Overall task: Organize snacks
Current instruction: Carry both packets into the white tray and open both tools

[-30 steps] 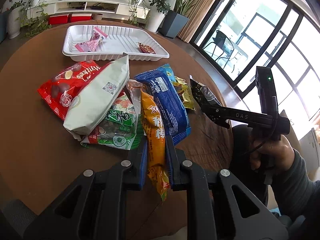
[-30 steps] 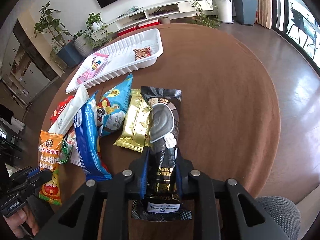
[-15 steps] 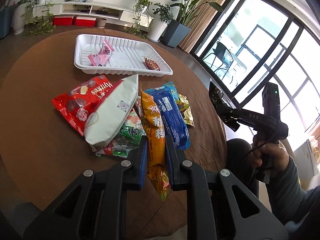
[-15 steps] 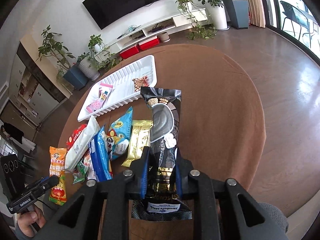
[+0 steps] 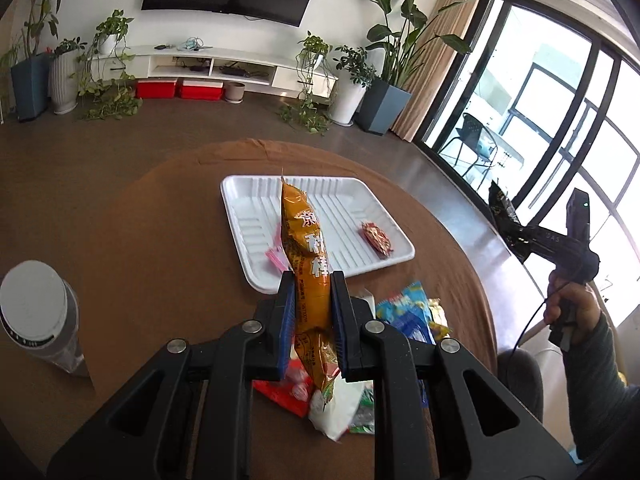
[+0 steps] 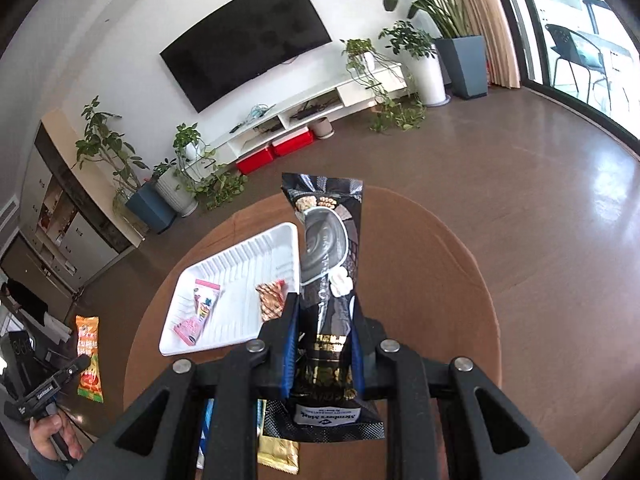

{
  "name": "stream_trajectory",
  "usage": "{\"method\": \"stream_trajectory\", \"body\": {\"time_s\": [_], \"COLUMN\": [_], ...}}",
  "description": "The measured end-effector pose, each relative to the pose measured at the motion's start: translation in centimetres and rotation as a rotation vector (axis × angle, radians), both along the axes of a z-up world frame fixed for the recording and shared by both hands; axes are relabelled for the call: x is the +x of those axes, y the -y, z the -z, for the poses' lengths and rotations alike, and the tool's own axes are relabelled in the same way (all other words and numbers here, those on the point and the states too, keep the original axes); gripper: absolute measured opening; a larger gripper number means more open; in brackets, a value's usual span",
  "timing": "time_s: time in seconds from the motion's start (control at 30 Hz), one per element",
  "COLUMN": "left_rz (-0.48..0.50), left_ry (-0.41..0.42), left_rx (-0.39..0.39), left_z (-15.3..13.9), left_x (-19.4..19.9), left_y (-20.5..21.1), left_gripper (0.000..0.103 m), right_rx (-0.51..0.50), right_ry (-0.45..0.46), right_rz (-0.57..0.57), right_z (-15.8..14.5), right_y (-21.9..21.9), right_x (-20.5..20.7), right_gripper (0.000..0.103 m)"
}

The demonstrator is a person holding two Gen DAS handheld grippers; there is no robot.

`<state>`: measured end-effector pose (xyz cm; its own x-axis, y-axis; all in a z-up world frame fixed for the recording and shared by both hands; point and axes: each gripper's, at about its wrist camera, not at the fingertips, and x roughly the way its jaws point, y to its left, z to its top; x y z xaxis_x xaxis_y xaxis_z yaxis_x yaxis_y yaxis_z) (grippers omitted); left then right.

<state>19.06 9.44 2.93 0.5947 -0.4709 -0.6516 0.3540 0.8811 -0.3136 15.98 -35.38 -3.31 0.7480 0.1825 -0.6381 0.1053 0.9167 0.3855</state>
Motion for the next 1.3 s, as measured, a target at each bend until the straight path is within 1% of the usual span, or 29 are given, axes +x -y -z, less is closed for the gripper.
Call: {"method": "stream_trajectory", "body": {"time_s": [0.07,0.13,0.23,0.3,0.4,0.5,0.53,0.6,0.7,0.8,0.93,1.1,1.3], "left_rz": [0.005,0.015,0.026,0.036,0.045,0.030,0.025,0.021,0.023,0.023,0.040,0.043,0.041], "left_ry": [-0.004,-0.006,-0.028,-0.056,-0.093,-0.125,-0.131,-0.147,-0.174,-0.192,-0.201,-0.206,-0.211], "left_rx": [0.005,0.028,0.067,0.083,0.127,0.140,0.142,0.149,0.174,0.180,0.193,0.211,0.223], "left_z": [-0.5,-0.8,-0.4,0.6,2.7,4.8,5.4,6.6,8.6,10.1,11.6,12.9,13.5], "left_x": [2.5,4.8,8.6,10.7,13.3,15.2,16.3,17.2,18.1,19.1,19.4,20.4,19.9], "left_y": [0.2,0.7,2.1,3.0,4.4,4.8,5.1,5.2,6.0,6.3,7.3,8.2,7.7], "left_gripper": [0.015,0.015,0.015,0.015,0.015,0.015,0.015,0.015,0.015,0.015,0.015,0.015,0.015], "right_rx": [-0.020,-0.027,-0.035,-0.027,-0.028,-0.056,-0.060,-0.059,-0.053,-0.058,-0.055,-0.052,-0.052], "right_ry": [0.019,0.021,-0.003,-0.034,-0.096,-0.155,-0.172,-0.202,-0.242,-0.275,-0.302,-0.309,-0.324], "right_rz": [-0.060,-0.129,-0.205,-0.252,-0.300,-0.314,-0.310,-0.301,-0.293,-0.286,-0.263,-0.261,-0.263], "right_z": [-1.1,-1.7,-1.2,-0.3,1.9,4.5,5.4,6.9,8.8,10.2,11.3,11.8,12.2], "right_y": [-2.1,-4.5,-8.0,-9.8,-12.0,-13.5,-13.7,-13.8,-13.7,-13.4,-13.2,-13.5,-13.6], "right_x": [2.2,4.7,8.4,10.7,13.8,16.0,16.3,17.0,17.8,17.7,17.6,17.4,17.9], "right_gripper": [0.023,0.023,0.023,0.023,0.023,0.023,0.023,0.023,0.024,0.024,0.024,0.024,0.026]}}
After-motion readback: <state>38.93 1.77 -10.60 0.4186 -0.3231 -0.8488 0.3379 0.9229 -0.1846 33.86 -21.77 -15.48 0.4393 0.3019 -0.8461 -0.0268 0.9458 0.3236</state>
